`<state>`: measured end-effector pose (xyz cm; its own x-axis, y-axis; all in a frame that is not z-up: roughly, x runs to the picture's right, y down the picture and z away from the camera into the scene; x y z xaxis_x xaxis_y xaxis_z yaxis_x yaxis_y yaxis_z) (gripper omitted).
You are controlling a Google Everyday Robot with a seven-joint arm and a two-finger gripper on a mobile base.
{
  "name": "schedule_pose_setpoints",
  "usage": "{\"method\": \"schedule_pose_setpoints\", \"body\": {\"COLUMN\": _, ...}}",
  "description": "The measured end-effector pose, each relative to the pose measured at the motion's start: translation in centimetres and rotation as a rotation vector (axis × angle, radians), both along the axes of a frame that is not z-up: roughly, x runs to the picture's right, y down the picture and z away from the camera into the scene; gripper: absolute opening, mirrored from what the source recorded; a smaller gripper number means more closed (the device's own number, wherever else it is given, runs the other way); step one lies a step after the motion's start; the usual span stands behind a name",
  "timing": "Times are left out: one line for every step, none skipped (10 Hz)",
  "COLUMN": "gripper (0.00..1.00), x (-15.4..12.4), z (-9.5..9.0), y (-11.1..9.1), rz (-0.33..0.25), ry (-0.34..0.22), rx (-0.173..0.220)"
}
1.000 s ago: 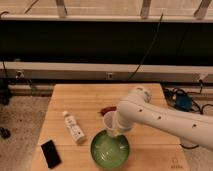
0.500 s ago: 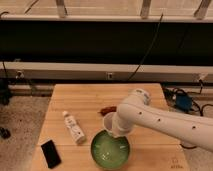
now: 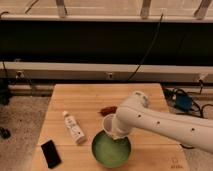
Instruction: Place the ceramic cup in the ceramic bowl
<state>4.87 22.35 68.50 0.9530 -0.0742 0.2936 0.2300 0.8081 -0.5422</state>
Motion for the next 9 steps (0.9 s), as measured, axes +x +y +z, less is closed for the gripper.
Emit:
{"method": "schedule_pose_setpoints", "body": {"gripper": 0.0, "x": -0.05, "z": 0.06, "y": 0.13, "rz": -0.001, "ry": 0.0, "rx": 0.0}}
{"method": "schedule_pose_setpoints", "body": {"gripper": 0.0, "x": -0.07, "z": 0.14, "y": 0.26, "rz": -0.002, "ry": 0.0, "rx": 0.002}}
{"method": "schedule_pose_setpoints", "body": {"gripper": 0.0, "x": -0.05, "z": 0.18, "y": 0.37, "rz": -0.001, "ry": 0.001, "rx": 0.003}}
{"method": "schedule_pose_setpoints", "body": {"gripper": 0.0, "x": 0.02, "z": 0.19, "y": 0.44, "rz": 0.001, "ry": 0.002, "rx": 0.003}}
{"method": "schedule_pose_setpoints", "body": {"gripper": 0.0, "x": 0.12, "z": 0.18, "y": 0.58, "rz": 0.006, "ry": 0.003, "rx": 0.003}}
{"method": "schedule_pose_setpoints", "body": {"gripper": 0.0, "x": 0.17, "z": 0.19, "y": 0.57, "rz": 0.008, "ry": 0.004, "rx": 0.006}}
{"method": "schedule_pose_setpoints", "body": {"gripper": 0.0, "x": 0.19, "z": 0.23, "y": 0.73, "rz": 0.008, "ry": 0.004, "rx": 0.006}}
{"method": "schedule_pose_setpoints", "body": {"gripper": 0.0, "x": 0.2, "z": 0.25, "y": 0.82, "rz": 0.008, "ry": 0.005, "rx": 0.007}}
{"method": "schedule_pose_setpoints", "body": {"gripper": 0.0, "x": 0.21, "z": 0.23, "y": 0.94, "rz": 0.007, "ry": 0.005, "rx": 0.009}}
